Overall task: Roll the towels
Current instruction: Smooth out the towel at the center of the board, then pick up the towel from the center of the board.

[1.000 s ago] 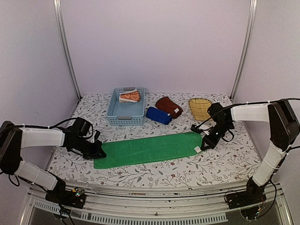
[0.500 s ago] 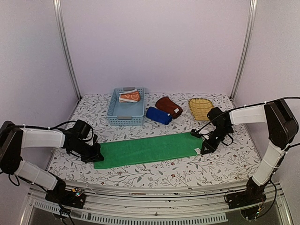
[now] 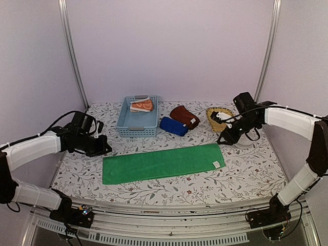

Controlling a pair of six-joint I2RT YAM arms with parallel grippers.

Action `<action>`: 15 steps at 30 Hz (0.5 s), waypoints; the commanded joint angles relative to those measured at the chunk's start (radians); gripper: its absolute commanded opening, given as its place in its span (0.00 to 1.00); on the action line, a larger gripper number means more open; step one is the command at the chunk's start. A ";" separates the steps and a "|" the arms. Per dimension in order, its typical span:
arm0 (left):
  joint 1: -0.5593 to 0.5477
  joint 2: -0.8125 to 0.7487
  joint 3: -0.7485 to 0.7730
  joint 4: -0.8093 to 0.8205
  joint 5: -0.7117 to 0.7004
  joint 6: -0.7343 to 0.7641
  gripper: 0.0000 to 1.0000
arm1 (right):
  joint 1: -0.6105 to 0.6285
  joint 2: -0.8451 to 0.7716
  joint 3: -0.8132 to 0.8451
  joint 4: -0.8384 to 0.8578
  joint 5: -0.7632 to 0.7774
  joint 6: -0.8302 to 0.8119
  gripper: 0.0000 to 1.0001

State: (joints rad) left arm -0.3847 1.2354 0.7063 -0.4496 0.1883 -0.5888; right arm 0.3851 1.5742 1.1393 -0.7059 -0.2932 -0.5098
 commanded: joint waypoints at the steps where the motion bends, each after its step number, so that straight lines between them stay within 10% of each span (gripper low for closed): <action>1: -0.013 -0.123 0.122 0.043 -0.037 0.145 0.04 | -0.029 -0.086 0.104 0.049 0.016 0.052 0.72; 3: -0.013 -0.170 0.163 0.106 0.006 0.239 0.08 | -0.059 -0.080 0.124 0.019 -0.107 0.039 1.00; 8: -0.009 -0.250 0.141 0.282 -0.065 0.317 0.60 | -0.067 0.050 0.166 -0.060 -0.147 0.039 0.88; 15: -0.006 -0.053 0.164 0.177 -0.039 0.332 0.31 | -0.083 0.260 0.191 -0.148 -0.103 0.151 0.45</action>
State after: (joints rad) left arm -0.3889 1.0523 0.8680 -0.1997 0.1356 -0.2836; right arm 0.3145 1.7679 1.3224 -0.7620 -0.4015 -0.4282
